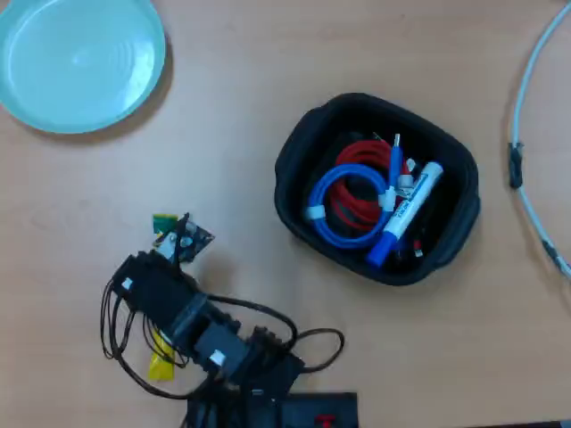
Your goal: Pick up the yellow instant coffee stick, then put it in the black bowl
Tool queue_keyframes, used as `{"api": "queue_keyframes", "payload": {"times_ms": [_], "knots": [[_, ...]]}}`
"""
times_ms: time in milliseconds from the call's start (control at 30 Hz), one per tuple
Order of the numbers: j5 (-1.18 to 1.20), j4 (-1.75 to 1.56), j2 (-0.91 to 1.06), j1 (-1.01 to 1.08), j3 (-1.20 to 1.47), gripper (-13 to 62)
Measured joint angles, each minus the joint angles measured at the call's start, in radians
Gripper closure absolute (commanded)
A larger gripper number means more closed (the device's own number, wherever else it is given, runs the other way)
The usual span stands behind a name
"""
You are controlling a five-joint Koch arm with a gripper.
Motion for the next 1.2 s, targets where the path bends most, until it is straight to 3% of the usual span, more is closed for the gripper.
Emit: {"api": "queue_keyframes", "payload": {"times_ms": [367,967,1200], "knots": [[0.000,0.000,-0.005,-0.035,-0.043,13.5],[-0.002,0.000,-0.080,-0.092,-0.140,56.8],[0.109,0.000,-0.080,-0.092,-0.141,57.4]]}}
